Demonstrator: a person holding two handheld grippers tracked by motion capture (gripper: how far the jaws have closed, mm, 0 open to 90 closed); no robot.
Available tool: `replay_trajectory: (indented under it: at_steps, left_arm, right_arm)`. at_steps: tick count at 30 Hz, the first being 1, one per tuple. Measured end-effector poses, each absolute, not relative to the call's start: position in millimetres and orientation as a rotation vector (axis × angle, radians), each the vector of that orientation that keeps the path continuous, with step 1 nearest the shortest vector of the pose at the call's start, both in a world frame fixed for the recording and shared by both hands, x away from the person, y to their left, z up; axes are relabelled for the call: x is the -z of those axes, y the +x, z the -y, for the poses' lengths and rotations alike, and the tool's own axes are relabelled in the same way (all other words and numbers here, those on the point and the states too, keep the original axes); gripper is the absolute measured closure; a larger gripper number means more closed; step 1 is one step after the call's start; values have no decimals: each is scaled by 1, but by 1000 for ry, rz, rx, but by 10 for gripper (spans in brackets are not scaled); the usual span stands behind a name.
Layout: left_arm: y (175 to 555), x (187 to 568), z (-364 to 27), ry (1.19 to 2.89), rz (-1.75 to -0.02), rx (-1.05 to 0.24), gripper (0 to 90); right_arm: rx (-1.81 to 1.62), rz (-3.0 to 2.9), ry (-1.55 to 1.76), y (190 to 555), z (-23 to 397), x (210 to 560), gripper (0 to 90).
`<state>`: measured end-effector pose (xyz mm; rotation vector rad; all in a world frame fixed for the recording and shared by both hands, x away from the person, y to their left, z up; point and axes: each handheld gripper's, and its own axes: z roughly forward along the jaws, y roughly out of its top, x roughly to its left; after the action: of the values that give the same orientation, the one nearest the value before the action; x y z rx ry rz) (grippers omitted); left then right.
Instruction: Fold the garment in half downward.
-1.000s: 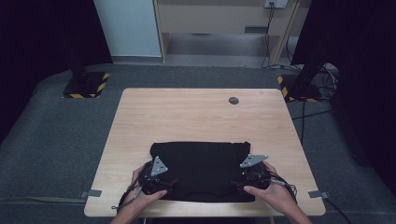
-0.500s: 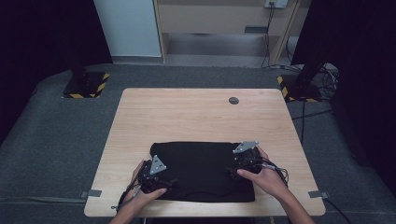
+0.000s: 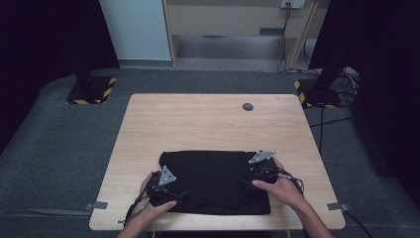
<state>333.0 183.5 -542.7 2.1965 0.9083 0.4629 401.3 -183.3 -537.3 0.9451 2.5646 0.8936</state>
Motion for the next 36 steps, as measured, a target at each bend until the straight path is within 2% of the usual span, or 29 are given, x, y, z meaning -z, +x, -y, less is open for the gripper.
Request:
replay_trajectory:
  at_steps: [8,15,19,24,27,31,36]
  left_arm:
    - [336,543,-174,2204,-934,-450,0]
    - [345,542,-155,2224,-926,-435,0]
    - [344,542,-158,2227,-920,-435,0]
    - [338,540,-165,2228,-921,-449,29]
    - [336,540,-168,2236,-909,-445,28]
    - [335,540,-172,2247,-901,-435,28]
    - [333,542,-174,2232,-893,-432,25]
  right_arm:
    - [-911,-2572,915,404,195,538,7]
    - [-904,-2563,972,407,214,538,7]
    - [-903,-2565,971,408,215,538,6]
    - [-868,-2563,950,409,209,532,39]
    - [-886,-2553,901,410,197,525,31]
    - [-857,-2577,883,418,183,533,4]
    - [-887,-2572,893,420,185,536,5]
